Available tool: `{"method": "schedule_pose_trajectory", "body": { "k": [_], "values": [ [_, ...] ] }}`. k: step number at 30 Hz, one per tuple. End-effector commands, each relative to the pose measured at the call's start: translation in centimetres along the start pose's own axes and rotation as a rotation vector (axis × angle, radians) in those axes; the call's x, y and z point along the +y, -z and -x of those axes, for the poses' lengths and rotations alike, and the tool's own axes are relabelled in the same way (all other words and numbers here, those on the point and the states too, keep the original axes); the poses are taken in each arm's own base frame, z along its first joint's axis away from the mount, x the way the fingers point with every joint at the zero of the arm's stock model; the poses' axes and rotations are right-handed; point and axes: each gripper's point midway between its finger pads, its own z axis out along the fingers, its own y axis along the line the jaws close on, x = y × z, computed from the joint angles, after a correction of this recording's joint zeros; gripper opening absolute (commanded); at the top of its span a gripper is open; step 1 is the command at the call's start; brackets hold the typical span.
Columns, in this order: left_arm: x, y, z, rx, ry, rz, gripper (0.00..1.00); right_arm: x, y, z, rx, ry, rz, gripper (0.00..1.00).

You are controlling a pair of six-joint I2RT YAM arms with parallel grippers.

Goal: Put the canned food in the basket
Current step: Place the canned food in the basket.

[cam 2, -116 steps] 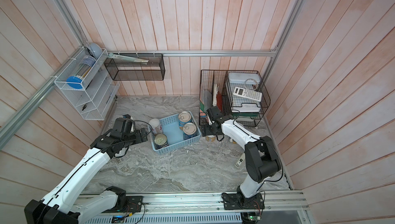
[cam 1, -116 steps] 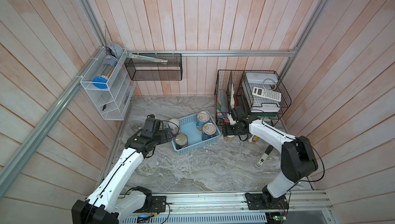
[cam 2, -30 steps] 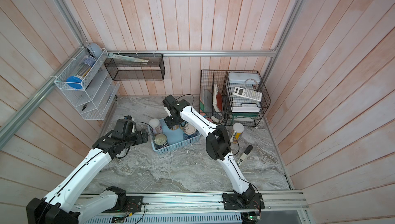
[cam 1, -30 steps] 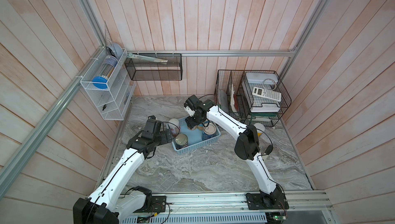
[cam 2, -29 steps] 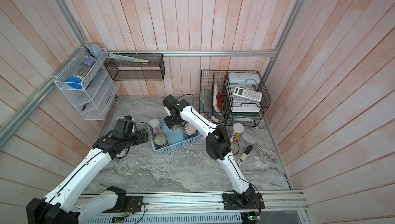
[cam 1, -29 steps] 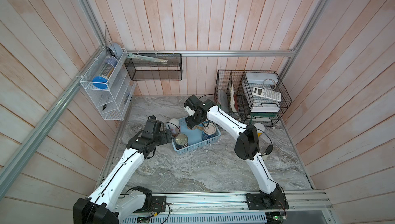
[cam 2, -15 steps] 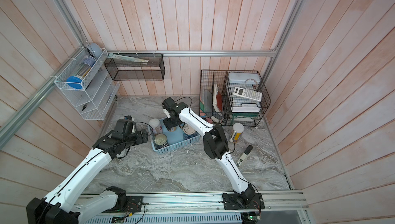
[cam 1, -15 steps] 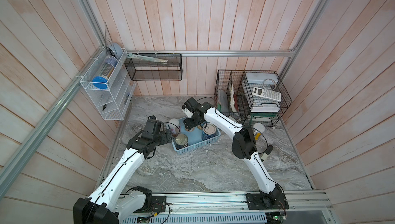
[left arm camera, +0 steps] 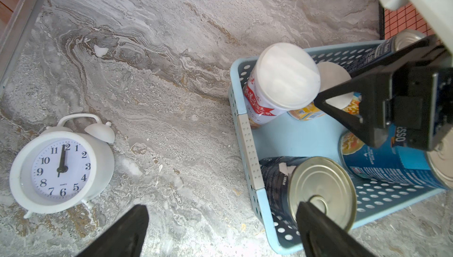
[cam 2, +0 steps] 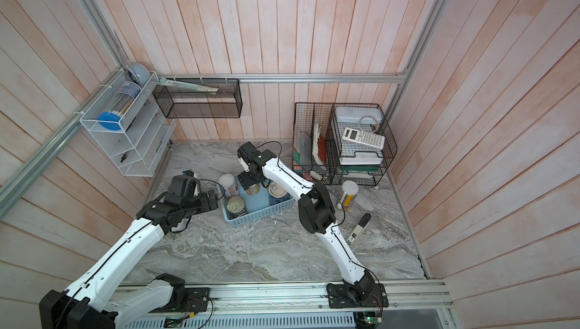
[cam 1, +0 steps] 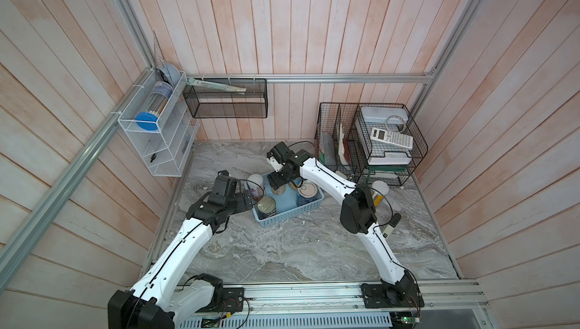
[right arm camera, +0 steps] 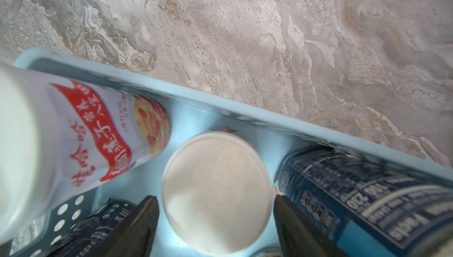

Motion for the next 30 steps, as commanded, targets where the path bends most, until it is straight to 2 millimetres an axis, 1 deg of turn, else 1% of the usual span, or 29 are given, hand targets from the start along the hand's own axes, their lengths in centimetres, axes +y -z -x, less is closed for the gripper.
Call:
{"method": "schedule_pose_trajectory", "body": {
  "k": [1,3,6,10,13,16,18,20,21,23,24,25,27,29,30],
  "values": [
    [0.1,-0.1,0.2,-0.015,-0.012,-0.003,1.0,-1.5,-2.3,0.0,0.0,-0.003,-0.026,0.83],
    [0.1,-0.1,0.1,-0.014,-0.013,-0.003,1.0,-1.5,-2.3,-0.2,0.005,0.0,-0.027,0.84],
    [0.1,-0.1,0.2,-0.017,-0.011,-0.003,1.0,-1.3,-1.8,0.0,-0.002,0.001,-0.021,0.84],
    [0.1,0.0,0.2,-0.02,-0.012,-0.004,1.0,-0.7,0.1,0.8,-0.031,-0.005,0.002,0.84],
    [0.1,0.2,0.3,-0.025,-0.011,-0.005,1.0,0.4,2.7,1.2,-0.064,0.001,0.042,0.84],
    [0.1,0.2,0.2,-0.024,-0.011,-0.005,1.0,1.5,6.0,1.3,-0.112,-0.001,0.109,0.85],
    [0.1,0.2,0.3,-0.026,-0.011,-0.006,1.0,1.8,8.1,0.8,-0.132,-0.004,0.131,0.86],
    [0.1,0.2,0.3,-0.026,-0.012,-0.006,1.0,1.7,10.7,0.3,-0.157,-0.014,0.133,0.86],
    [0.1,0.2,0.3,-0.026,-0.012,-0.006,1.0,1.5,11.6,-0.2,-0.166,-0.019,0.129,0.86],
    [0.1,0.1,0.2,-0.024,-0.014,-0.006,1.0,0.7,14.0,-1.3,-0.19,-0.038,0.108,0.87],
    [0.0,0.1,0.2,-0.024,-0.016,-0.008,1.0,0.1,14.8,-1.9,-0.193,-0.05,0.091,0.87],
    [0.0,0.1,0.2,-0.024,-0.015,-0.01,1.0,-0.9,15.8,-2.8,-0.193,-0.075,0.061,0.87],
    [0.0,0.1,0.2,-0.024,-0.016,-0.013,1.0,-4.1,17.4,-5.0,-0.19,-0.155,-0.06,0.87],
    [-0.1,0.2,0.3,-0.028,-0.016,-0.017,1.0,-8.6,19.3,-8.0,-0.186,-0.269,-0.23,0.88],
    [-0.1,0.2,0.3,-0.028,-0.016,-0.02,1.0,-10.6,20.2,-9.4,-0.187,-0.315,-0.286,0.88]
  ]
}}
